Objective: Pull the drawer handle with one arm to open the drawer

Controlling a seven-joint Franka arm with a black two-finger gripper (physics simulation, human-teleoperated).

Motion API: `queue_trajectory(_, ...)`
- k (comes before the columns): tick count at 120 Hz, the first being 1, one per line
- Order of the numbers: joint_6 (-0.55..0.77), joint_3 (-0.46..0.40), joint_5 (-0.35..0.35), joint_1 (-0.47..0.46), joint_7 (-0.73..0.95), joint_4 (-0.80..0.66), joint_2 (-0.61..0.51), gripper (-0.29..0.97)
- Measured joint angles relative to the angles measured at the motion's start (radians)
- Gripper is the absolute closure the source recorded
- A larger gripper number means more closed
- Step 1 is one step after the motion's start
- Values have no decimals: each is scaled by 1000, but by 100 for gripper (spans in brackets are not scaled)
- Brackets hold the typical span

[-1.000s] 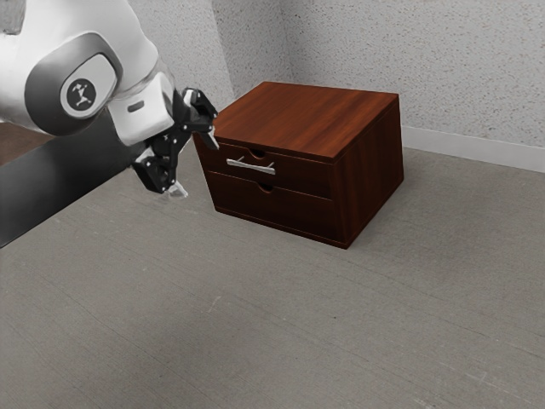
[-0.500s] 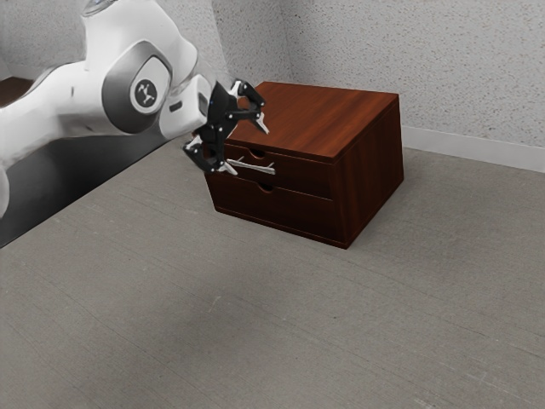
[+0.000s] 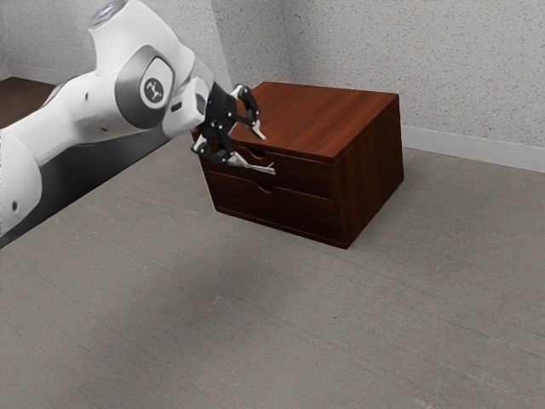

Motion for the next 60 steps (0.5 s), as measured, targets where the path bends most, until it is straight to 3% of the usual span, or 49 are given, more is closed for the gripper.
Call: queue_trajectory(60, 55, -8, -74, 48, 60, -17, 46, 42)
